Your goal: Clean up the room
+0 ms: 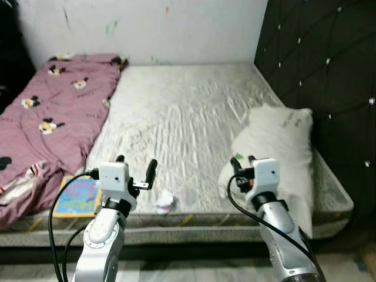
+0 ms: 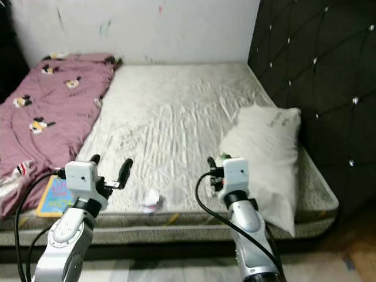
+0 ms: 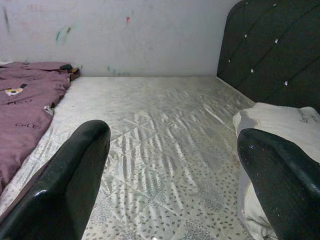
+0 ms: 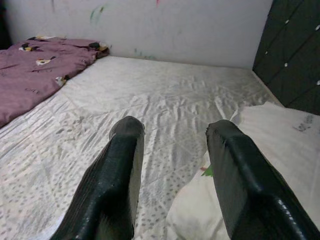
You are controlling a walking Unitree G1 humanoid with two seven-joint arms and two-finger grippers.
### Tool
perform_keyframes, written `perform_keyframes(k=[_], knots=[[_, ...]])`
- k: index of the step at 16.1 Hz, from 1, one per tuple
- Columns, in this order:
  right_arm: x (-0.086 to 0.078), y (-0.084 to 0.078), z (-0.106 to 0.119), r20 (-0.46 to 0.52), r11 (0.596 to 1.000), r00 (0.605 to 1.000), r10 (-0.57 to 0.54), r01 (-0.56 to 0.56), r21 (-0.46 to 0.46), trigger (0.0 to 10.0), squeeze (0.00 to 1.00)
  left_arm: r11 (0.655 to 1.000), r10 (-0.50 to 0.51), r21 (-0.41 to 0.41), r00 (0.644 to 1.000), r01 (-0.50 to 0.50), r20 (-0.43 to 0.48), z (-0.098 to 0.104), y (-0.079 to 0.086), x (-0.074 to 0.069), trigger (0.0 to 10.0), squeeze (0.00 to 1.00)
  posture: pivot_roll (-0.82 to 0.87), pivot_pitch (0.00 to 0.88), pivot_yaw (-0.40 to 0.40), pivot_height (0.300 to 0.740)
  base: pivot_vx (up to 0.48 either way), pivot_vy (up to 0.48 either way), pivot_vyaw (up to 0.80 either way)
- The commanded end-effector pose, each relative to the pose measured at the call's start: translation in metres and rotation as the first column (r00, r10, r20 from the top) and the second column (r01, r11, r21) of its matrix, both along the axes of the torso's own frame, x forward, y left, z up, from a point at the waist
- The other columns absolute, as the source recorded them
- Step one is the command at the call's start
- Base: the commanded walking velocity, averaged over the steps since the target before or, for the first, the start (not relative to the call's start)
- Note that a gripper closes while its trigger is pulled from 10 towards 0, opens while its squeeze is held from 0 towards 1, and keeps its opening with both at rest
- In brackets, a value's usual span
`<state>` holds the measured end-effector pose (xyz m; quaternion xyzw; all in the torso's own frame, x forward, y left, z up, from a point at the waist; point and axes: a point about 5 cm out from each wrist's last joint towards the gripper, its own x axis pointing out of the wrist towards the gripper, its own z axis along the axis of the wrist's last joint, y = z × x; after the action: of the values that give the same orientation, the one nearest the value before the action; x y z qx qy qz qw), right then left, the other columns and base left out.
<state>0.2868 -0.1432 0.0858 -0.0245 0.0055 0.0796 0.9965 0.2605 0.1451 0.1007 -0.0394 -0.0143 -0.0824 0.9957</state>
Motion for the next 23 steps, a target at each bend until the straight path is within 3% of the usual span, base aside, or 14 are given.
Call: perform_keyframes(k=[1, 10, 15, 20, 23], knots=[[0.0022, 0.0031, 0.0062, 0.018, 1.000, 1.000, 0.013, -0.013, 0.011, 10.0, 0.00, 1.000, 0.000, 0.006, 1.000, 0.000, 0.002, 0.0028, 0.0020, 0.0013, 10.0, 0.00, 0.00, 0.000, -0.010, 0.740, 0.315, 0.000, 0.00], [0.0027, 0.0034, 0.0072, 0.022, 1.000, 1.000, 0.015, -0.016, 0.011, 10.0, 0.00, 1.000, -0.005, 0.002, 1.000, 0.005, -0.009, 0.0016, -0.0004, 0.0021, 10.0, 0.00, 0.00, 0.000, -0.010, 0.740, 0.322, 0.000, 0.00], [0.0028, 0.0037, 0.0065, 0.019, 1.000, 1.000, 0.021, -0.021, 0.007, 10.0, 0.00, 0.999, 0.048, -0.014, 0.998, -0.049, -0.046, -0.0022, 0.0021, 0.0059, 10.0, 0.00, 0.00, 0.000, -0.005, 0.740, 0.000, 0.000, 0.00], [0.0021, 0.0051, 0.0055, 0.014, 1.000, 0.999, 0.029, -0.029, -0.006, 10.0, 0.00, 0.997, 0.079, -0.008, 0.995, -0.080, -0.060, -0.0037, 0.0041, 0.0062, 10.0, 0.00, 0.00, 0.000, -0.007, 0.740, 0.000, 0.000, 0.76], [0.0021, 0.0036, 0.0060, 0.013, 1.000, 1.000, 0.019, -0.019, 0.005, 10.0, 0.00, 0.996, 0.082, -0.033, 0.994, -0.085, -0.068, -0.0040, 0.0055, 0.0068, 10.0, 0.00, 0.00, 0.003, -0.007, 0.740, 0.000, 0.000, 0.00]])
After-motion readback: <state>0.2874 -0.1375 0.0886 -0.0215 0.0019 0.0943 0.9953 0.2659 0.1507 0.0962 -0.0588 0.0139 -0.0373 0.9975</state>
